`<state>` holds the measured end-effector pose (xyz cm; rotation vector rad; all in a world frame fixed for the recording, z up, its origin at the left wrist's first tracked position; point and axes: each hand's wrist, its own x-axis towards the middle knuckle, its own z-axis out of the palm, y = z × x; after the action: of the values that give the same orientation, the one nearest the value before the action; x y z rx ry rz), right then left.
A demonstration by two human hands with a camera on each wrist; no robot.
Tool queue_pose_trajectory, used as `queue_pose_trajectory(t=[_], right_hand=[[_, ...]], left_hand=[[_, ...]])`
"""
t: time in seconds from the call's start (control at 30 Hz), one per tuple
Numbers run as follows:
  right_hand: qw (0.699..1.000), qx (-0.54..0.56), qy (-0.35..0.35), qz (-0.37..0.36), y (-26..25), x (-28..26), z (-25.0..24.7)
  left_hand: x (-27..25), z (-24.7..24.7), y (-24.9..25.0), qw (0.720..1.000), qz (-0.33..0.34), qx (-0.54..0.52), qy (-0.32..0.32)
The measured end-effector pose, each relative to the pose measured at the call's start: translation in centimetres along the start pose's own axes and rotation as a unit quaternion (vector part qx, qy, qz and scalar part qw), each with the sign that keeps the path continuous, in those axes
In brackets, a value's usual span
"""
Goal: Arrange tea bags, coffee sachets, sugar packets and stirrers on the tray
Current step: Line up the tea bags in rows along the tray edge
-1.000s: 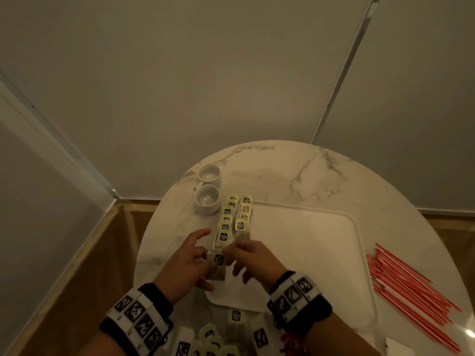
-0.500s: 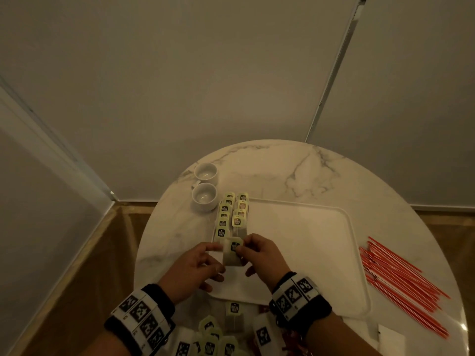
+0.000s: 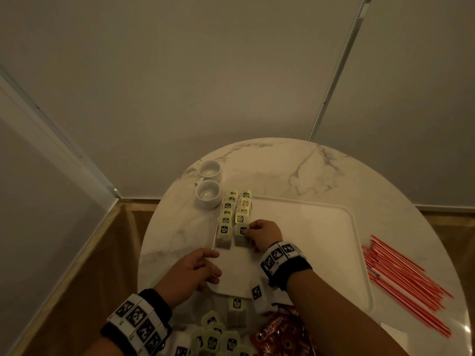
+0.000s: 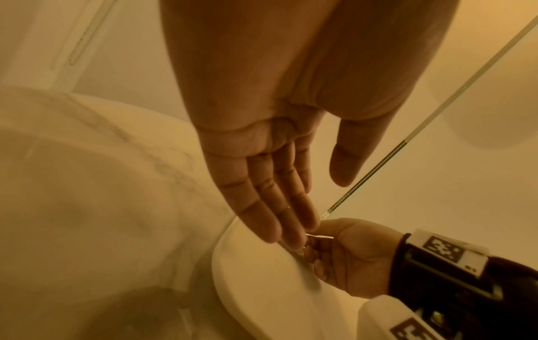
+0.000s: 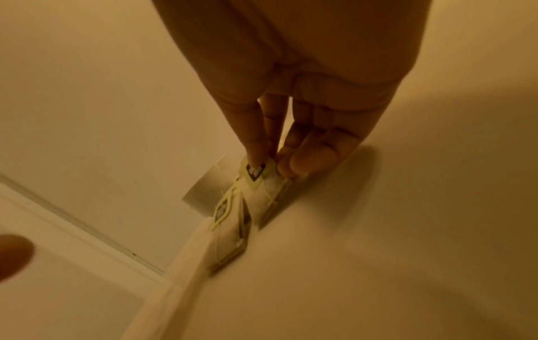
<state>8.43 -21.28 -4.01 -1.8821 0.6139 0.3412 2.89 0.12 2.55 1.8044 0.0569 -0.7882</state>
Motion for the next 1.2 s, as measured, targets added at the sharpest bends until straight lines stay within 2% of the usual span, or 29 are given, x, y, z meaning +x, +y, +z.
queue_pose_trajectory(t=[0.17,0.33,0.6,0.77,0.9,1.0,1.1,1.2], right_hand=[[0.998,-0.048,0.039,-0.001,0.1,0.5,1.0],[0.996,-0.039,0.074,0.02,0.1,0.3,0.9],[0.992,-0.12,0.047,0.013,0.4,0.5,1.1],[0.995,-0.085,0.041,0.02,0.3,-0.4,0.5],[0.994,-0.097,0.004,-0.046,0.7,-4.3,-0.3],[0.965,-0.207,-0.102,-0.127,1.4,-9.2,-0.3],[0.892,-0.348,-0.224,-0.18,2.3,-13.6,0.4],[0.821,-0.454,-0.268,-0.219,4.0,-16.3,1.2]], left_hand=[[-0.2,-0.2,0.2,1.0,-0.002,-0.004,0.002],[-0.3,-0.6,0.3,1.0,0.001,-0.008,0.006],[-0.6,-0.8,0.1,1.0,0.002,-0.02,0.011],[-1.0,-1.4,-0.4,1.0,0.001,-0.008,0.013],[-1.5,-2.5,-2.0,0.998,-0.01,0.051,0.023],[-2.2,-3.2,-3.5,0.991,-0.03,0.126,0.017],[-3.1,-3.6,-5.0,0.975,-0.034,0.222,0.001],[-4.0,-3.6,-5.9,0.954,-0.033,0.297,-0.015]])
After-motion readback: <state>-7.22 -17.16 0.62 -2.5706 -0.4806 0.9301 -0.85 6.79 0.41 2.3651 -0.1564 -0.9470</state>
